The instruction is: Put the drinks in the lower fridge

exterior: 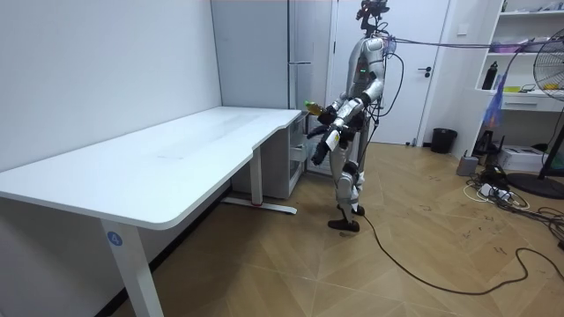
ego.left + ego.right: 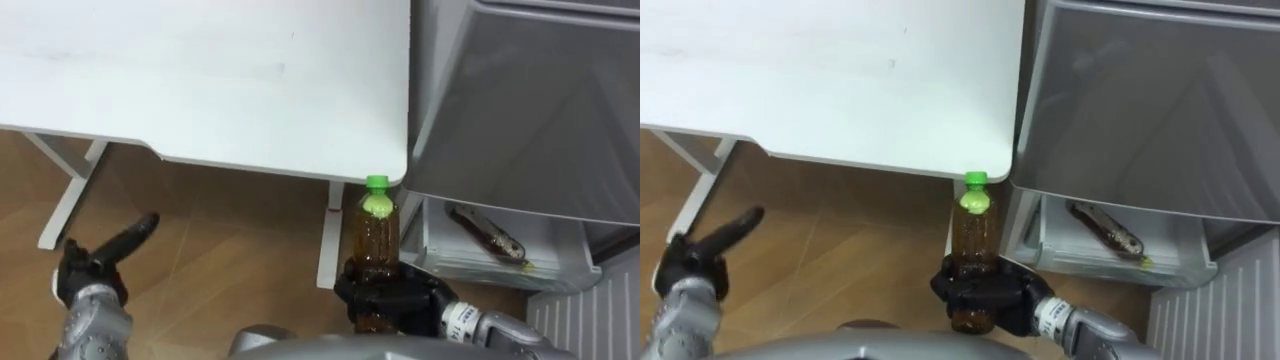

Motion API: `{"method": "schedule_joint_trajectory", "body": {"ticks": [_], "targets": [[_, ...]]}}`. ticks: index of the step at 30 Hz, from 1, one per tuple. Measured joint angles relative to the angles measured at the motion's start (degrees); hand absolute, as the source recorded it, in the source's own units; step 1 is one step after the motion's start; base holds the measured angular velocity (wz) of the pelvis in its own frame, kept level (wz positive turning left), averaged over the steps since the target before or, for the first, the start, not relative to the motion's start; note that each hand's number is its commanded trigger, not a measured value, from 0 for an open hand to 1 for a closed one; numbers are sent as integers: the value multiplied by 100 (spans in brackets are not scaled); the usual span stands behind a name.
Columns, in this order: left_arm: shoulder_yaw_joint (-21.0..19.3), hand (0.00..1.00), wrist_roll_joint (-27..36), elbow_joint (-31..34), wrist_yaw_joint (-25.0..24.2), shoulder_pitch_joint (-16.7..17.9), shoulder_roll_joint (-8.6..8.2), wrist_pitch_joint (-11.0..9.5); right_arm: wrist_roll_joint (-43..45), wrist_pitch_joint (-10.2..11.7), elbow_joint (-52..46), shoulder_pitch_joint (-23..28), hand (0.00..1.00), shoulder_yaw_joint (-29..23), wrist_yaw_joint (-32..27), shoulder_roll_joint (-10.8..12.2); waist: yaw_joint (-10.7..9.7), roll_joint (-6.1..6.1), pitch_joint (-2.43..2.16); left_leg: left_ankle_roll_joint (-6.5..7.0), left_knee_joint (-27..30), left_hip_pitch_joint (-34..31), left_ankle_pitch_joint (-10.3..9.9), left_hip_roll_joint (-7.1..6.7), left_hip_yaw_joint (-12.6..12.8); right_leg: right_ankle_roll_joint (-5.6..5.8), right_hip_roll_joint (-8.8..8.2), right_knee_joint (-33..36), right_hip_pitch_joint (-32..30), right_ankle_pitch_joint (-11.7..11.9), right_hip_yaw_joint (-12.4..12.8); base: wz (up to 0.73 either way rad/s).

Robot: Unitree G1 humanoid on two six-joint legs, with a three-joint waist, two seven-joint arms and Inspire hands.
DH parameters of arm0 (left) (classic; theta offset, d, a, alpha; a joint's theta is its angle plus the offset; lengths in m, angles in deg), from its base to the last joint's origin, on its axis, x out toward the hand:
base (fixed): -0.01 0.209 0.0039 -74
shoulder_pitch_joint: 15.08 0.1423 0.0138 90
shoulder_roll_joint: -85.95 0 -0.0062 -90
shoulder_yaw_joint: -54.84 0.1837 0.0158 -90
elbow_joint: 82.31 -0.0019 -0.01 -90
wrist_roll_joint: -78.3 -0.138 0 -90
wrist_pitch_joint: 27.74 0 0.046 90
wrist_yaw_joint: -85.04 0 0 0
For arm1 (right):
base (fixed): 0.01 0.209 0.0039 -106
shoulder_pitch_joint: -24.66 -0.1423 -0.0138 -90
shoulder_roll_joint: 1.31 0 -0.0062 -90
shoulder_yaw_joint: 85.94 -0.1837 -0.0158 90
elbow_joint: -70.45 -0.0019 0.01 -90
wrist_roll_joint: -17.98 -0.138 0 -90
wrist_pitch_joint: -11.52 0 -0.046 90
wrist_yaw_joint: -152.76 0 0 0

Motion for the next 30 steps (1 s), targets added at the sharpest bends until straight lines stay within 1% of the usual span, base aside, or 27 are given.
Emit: {"method": "schedule_joint_trajectory", "body": {"ticks": [2, 3, 5, 6, 7, 8, 10, 11, 12, 13, 15, 18, 20, 22, 23, 25, 26, 28, 30], "targets": [[140, 0, 22, -282, -6, 84, -9, 12, -171, -1, 1, -1, 100, 33, -111, -24, 17, -30, 3, 0, 14, -38, 0, 0, -6, -8, 5, -53, -14, 13, -6, 2], [235, 0, 28, -520, -21, 119, -10, 14, -269, 0, 1, -16, 100, 48, -177, -28, 14, -31, 3, 1, 14, -59, 0, -1, -11, -8, 6, -56, -16, 18, -16, 0], [290, 0, 26, -1063, -88, 147, -10, 14, -341, -1, 0, -60, 100, 60, -296, -21, 25, -18, 2, -1, -3, -65, -1, 7, -5, -8, 9, -53, -20, 18, -22, 0], [334, 0, 29, -1455, -147, 140, -9, 18, -451, 1, -2, -74, 100, 97, -325, -20, 11, -13, 1, -4, -19, -55, -3, 12, -5, -8, 15, -58, -19, 18, -27, 0], [401, 0, 140, -1723, -189, 204, -9, 35, -595, 1, -2, -75, 100, 160, -340, -39, 10, -10, 2, -14, -25, -46, -9, 18, -5, -8, 24, -60, -19, 18, -22, 0], [421, 0, 197, -1822, -235, 248, -9, 62, -656, 1, -2, -75, 100, 195, -340, -56, 12, -6, 3, -19, -31, -46, -12, 18, -5, -8, 27, -60, -20, 18, -24, 0], [430, 0, 245, -2415, -518, 303, -7, 212, -832, -71, 4, -74, 100, 221, -346, -66, 8, 16, 4, -23, -52, -35, -16, 23, 13, -8, 30, -58, -14, 18, -49, 0], [433, 0, 243, -2549, -591, 325, -7, 247, -840, -72, 5, -75, 100, 221, -346, -67, 6, 27, 6, -25, -56, -30, -18, 24, 14, -8, 32, -56, -12, 18, -49, 0], [456, 0, 224, -2833, -745, 344, -6, 316, -842, -73, 18, -75, 100, 221, -346, -67, -5, 48, 7, -23, -52, -34, -27, 28, 13, -8, 32, -51, -10, 18, -67, 4], [482, 0, 145, -3113, -879, 339, -2, 413, -840, -94, 25, -74, 100, 215, -348, -71, -27, 70, 6, -22, -39, -78, -49, 28, 3, -8, 31, -51, -22, 18, -99, 6], [595, 0, -117, -3401, -1081, 329, -1, 519, -840, -140, 25, -71, 100, 227, -358, -92, -29, 106, 15, -18, 7, -115, -75, 25, -8, -8, 32, -50, -22, 17, -105, 2], [852, 0, -493, -3617, -1402, 295, 2, 652, -844, -176, 25, -74, 100, 278, -360, -150, -32, 126, 11, -17, 33, -175, -74, 20, -16, -7, 27, -51, -33, 17, -101, 2], [1003, 0, -848, -3614, -1567, 231, 10, 747, -864, -177, 151, -112, 100, 339, -358, -157, -61, 116, 15, -15, 71, -200, -75, 22, -13, -7, 25, -51, -25, 17, -121, 10], [1203, 0, -1402, -3614, -1741, 107, 13, 840, -871, -181, 441, -274, 100, 469, -392, -153, -145, 108, 17, -14, 117, -240, -78, 26, -14, -7, 26, -45, -35, 17, -132, 7], [1267, 0, -1521, -3609, -1773, 63, 16, 861, -871, -181, 487, -291, 100, 491, -403, -159, -172, 103, 19, -14, 129, -253, -79, 23, -15, -7, 27, -46, -38, 17, -125, 3], [1452, 0, -2166, -3589, -1912, -87, 16, 891, -869, -187, 499, -260, 100, 495, -427, -184, -330, 98, 18, -8, 194, -322, -95, 14, -50, -8, 28, -46, -59, 16, -135, 6], [1487, 0, -2338, -3591, -1931, -123, 16, 901, -869, -187, 499, -260, 100, 492, -432, -189, -356, 93, 14, -8, 194, -331, -94, 6, -54, -8, 27, -47, -66, 16, -134, 0], [1583, 0, -2830, -3581, -1941, -218, 15, 920, -891, -186, 583, -272, 100, 467, -450, -193, -484, 65, -13, -7, 197, -325, -93, -8, -51, -8, 27, -49, -65, 16, -117, -2], [1652, 0, -3046, -3582, -1947, -276, 1, 925, -942, -185, 726, -292, 100, 428, -456, -191, -503, 44, -15, -6, 187, -294, -94, 11, -19, -8, 29, -49, -57, 16, -74, -8]]}}
